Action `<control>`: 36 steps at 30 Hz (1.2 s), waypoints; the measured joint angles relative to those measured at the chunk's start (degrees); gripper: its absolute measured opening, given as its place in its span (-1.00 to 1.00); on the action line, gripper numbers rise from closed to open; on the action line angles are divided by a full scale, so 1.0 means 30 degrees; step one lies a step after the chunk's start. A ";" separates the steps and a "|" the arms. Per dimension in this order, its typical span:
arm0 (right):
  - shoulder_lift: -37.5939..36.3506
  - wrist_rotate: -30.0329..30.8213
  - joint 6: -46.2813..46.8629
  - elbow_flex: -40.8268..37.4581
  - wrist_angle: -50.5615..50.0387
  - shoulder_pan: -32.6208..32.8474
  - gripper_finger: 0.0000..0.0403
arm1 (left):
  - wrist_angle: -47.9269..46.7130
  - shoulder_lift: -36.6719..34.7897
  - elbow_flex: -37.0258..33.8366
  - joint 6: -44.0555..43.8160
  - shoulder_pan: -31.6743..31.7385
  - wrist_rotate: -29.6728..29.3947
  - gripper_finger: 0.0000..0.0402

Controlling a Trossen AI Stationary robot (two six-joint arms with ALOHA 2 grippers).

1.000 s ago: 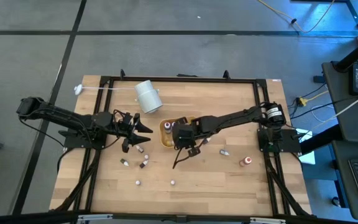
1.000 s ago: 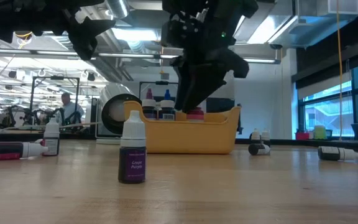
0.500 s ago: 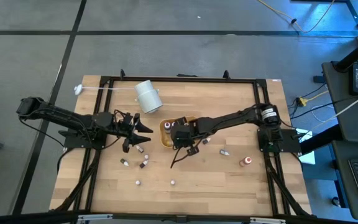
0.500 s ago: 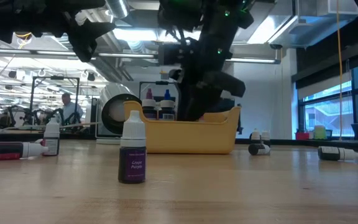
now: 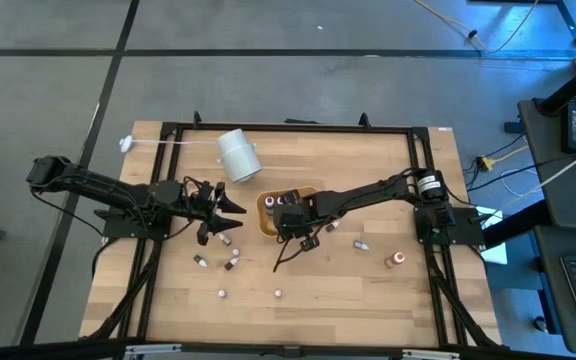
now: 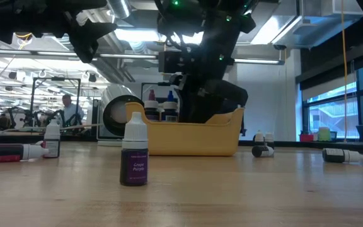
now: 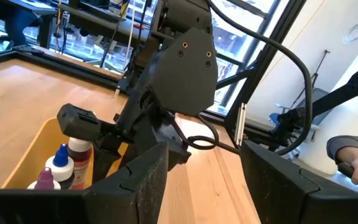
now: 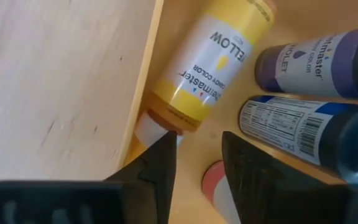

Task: Pick & Place food coloring
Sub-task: Adjust the yellow ink bottle in the yellow bin

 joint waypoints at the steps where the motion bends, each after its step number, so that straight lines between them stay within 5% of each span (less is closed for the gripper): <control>1: 0.0000 -0.0021 0.0014 -0.0007 -0.0007 0.0001 -0.31 | 0.0000 0.0000 0.0000 0.0000 0.0000 0.0000 -0.02; 18: -0.0124 -0.2504 0.2070 0.0488 -0.0226 -0.0051 -0.16 | -0.0004 0.0000 0.0000 0.0000 0.0000 0.0004 -0.02; 36: 0.0322 -0.2303 0.2019 0.0515 0.0014 -0.0612 -0.17 | -0.0002 0.0000 0.0000 -0.0007 0.0000 0.0007 -0.02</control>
